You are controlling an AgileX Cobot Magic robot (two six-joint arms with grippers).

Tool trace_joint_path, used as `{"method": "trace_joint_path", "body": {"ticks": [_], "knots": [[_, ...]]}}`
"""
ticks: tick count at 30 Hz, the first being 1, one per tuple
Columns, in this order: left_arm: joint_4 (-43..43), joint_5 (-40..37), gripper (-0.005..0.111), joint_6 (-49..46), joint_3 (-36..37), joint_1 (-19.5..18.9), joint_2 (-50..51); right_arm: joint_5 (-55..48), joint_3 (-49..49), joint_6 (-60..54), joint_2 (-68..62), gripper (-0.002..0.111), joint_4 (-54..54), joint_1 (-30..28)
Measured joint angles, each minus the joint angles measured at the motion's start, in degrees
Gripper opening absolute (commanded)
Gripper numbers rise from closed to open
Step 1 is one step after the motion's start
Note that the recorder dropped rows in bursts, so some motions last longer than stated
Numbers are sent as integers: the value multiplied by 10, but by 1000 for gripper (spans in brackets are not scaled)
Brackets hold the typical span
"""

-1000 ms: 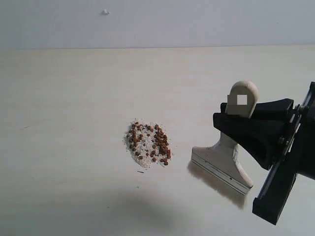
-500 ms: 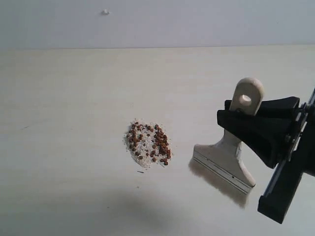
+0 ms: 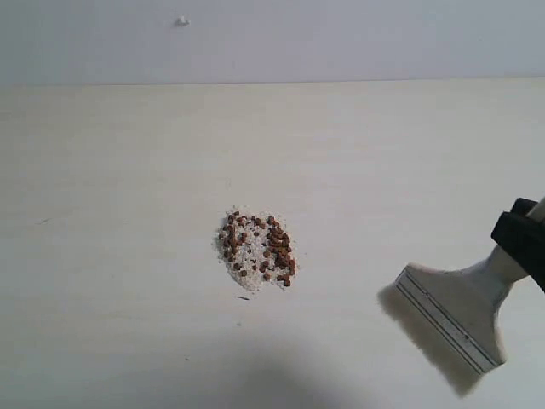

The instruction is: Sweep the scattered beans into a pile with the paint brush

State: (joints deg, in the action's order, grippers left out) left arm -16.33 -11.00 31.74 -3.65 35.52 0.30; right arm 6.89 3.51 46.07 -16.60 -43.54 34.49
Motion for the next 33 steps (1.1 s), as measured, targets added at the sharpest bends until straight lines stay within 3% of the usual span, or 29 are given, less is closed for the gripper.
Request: {"method": "trace_joint_path", "body": {"ticks": [12,33], "knots": [[0,0,0,0,0,0,0,-1,-10,45,19,0,53,-1],[0,0,0,0,0,0,0,-1,-10,13,21,0,56,-1]]}}
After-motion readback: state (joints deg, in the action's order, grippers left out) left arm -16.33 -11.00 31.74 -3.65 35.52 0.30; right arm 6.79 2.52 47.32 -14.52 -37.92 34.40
